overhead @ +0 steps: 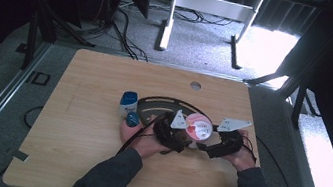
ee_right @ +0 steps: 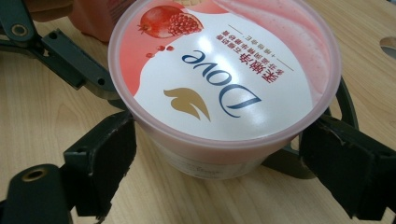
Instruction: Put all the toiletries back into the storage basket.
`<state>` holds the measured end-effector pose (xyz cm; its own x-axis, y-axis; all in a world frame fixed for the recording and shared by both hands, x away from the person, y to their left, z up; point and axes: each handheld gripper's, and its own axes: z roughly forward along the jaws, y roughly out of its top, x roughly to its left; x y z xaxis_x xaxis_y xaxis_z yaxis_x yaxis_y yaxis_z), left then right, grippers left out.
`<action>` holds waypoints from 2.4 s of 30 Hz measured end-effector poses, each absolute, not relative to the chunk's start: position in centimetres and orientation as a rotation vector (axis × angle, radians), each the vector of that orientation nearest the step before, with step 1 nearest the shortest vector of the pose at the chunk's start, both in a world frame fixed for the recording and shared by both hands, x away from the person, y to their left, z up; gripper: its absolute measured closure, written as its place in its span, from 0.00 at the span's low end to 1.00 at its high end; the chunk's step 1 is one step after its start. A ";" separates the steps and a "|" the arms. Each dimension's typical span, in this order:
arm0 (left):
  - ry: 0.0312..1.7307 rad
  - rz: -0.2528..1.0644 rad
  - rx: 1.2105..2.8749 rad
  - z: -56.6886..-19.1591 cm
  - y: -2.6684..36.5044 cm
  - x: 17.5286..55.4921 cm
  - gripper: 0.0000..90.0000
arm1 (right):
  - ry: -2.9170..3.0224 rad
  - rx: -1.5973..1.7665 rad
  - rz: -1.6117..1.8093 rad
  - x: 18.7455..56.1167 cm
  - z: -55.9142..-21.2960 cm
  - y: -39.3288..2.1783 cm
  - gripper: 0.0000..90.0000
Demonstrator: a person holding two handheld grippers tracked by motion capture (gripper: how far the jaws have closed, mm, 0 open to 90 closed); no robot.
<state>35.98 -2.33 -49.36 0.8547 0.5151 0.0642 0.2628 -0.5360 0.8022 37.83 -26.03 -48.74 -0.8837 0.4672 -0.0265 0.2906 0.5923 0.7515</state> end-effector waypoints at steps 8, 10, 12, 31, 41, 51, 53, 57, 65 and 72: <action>0.596 0.383 2.152 -49.5 -2.4 36.4 0.26 | 2.612 0.633 1.158 38.7 -48.9 -25.9 0.12; 0.602 0.386 2.150 -49.6 -2.4 36.6 0.26 | 2.610 0.636 1.158 38.9 -48.9 -25.8 0.12; 0.618 0.385 2.144 -49.6 -2.3 36.7 0.26 | 2.611 0.638 1.152 39.2 -48.8 -25.7 0.12; 0.681 0.403 2.120 -50.0 -3.0 38.3 0.27 | 2.620 0.657 1.111 41.2 -48.7 -25.7 0.13; 0.710 0.422 2.103 -50.0 -3.1 39.1 0.28 | 2.631 0.664 1.080 42.4 -48.4 -25.5 0.13; 0.724 0.412 2.093 -50.2 -3.0 39.9 0.28 | 2.634 0.673 1.080 43.2 -48.4 -25.6 0.18; 0.724 0.415 2.096 -50.3 -3.0 40.1 0.28 | 2.634 0.673 1.076 43.3 -48.4 -25.6 0.18; 0.731 0.418 2.092 -50.5 -3.2 40.3 0.28 | 2.640 0.678 1.063 43.6 -48.5 -25.6 0.18; 0.740 0.422 2.111 -51.0 -3.6 40.5 0.28 | 2.651 0.697 1.038 43.7 -49.0 -25.9 0.22; 0.750 0.404 2.111 -51.6 -3.8 40.6 0.28 | 2.650 0.712 1.003 43.6 -49.4 -26.0 0.22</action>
<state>40.63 -3.85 -51.59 0.7689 0.6390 0.0206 0.3687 -0.4696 0.8022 43.57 -25.97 -49.45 -0.8587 0.5115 -0.0328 0.3616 0.6500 0.6684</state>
